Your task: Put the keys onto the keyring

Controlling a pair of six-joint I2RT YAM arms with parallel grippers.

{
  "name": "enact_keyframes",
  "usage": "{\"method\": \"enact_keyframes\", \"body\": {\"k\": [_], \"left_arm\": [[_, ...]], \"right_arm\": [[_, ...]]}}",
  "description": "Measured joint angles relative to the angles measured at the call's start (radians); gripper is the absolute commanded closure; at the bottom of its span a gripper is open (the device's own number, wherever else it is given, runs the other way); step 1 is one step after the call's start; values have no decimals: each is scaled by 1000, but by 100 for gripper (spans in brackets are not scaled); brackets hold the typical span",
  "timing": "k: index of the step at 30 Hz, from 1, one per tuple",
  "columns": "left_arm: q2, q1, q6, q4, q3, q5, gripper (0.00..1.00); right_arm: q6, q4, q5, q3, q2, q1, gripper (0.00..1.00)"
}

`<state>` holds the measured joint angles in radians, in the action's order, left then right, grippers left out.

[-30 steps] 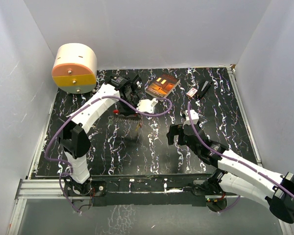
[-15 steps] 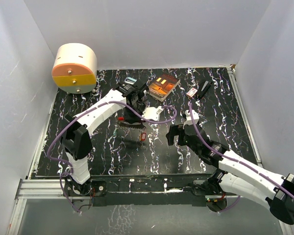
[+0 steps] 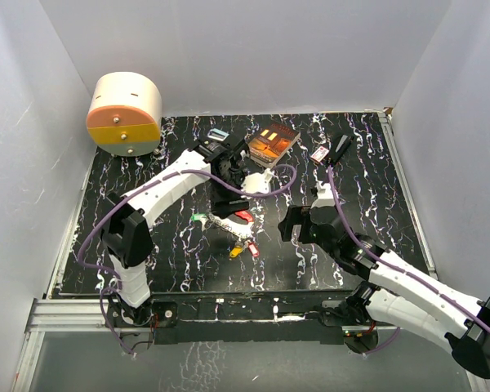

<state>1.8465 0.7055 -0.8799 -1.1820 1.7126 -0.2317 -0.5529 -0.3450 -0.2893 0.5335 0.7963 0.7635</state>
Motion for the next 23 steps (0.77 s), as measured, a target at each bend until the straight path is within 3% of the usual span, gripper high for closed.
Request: {"method": "enact_keyframes", "body": {"k": [2, 6, 11, 16, 23], "left_arm": [[-15, 0, 42, 44, -4, 15, 29], [-129, -4, 134, 196, -88, 92, 3], [-330, -59, 256, 361, -171, 157, 3], [-450, -216, 362, 482, -234, 153, 3], [-533, -286, 444, 502, -356, 92, 3]], "right_arm": [[-29, -9, -13, 3, 2, 0, 2], [-77, -41, -36, 13, 6, 0, 1], [-127, -71, -68, 38, -8, 0, 2], [-157, -98, -97, 50, -40, 0, 2], [-155, -108, -106, 69, -25, 0, 2]]}}
